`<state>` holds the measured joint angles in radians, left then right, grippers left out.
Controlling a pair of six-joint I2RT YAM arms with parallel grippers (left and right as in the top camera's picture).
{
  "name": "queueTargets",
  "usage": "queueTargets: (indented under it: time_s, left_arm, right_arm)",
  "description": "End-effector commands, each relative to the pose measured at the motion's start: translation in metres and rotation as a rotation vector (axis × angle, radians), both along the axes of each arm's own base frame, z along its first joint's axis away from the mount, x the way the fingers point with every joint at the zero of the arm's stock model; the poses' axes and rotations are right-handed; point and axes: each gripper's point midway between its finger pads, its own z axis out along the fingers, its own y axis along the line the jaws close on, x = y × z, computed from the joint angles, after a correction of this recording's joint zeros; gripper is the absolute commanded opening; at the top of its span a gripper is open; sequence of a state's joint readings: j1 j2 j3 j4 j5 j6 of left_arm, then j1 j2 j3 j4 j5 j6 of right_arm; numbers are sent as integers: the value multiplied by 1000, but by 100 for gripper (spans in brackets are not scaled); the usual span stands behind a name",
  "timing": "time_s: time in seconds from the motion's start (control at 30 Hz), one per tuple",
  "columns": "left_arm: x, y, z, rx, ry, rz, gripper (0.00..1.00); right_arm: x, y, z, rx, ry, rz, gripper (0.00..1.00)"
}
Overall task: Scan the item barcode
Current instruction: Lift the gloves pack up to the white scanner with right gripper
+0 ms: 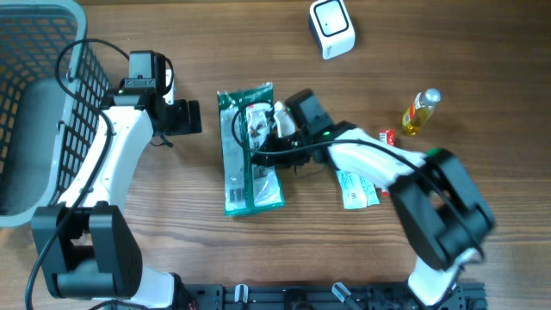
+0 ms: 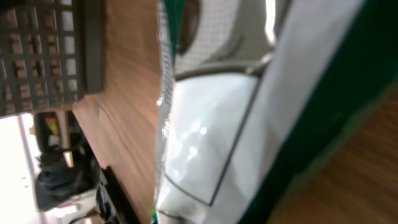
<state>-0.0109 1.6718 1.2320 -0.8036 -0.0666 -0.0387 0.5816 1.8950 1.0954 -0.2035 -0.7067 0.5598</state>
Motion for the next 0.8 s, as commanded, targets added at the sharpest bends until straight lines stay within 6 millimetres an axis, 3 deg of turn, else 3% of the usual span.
queueTargets:
  time_s: [0.0,0.13,0.2,0.3,0.4,0.47,0.53,0.67,0.77]
  left_arm:
    - [3,2,4,4,-13,0,100]
    - [3,2,4,4,-13,0,100]
    - [3,2,4,4,-13,0,100]
    - [3,2,4,4,-13,0,100]
    - [3,2,4,4,-13,0,100]
    - [3,2,4,4,-13,0,100]
    - [3,2,4,4,-13,0,100]
    - [3,2,4,4,-13,0,100]
    - [3,2,4,4,-13,0,100]
  right_arm:
    - [20,-12,62,-29,-220,41,4]
    - [40,-44,120,-185,-306,33,4]
    - [55,-62,163,-261,-378,7,4]
    - [78,-91,246,-344,-581,-53,4]
    - [91,-117,308,-423,-774,-121,4]
    - [102,-128,318,-499,-862,-134,4]
    - [115,-133,313,-573,-918,-104,4]
    - [149,-149,291,-787,-983,-69,4]
    - [176,-147,269,-867,-1004,-33,4]
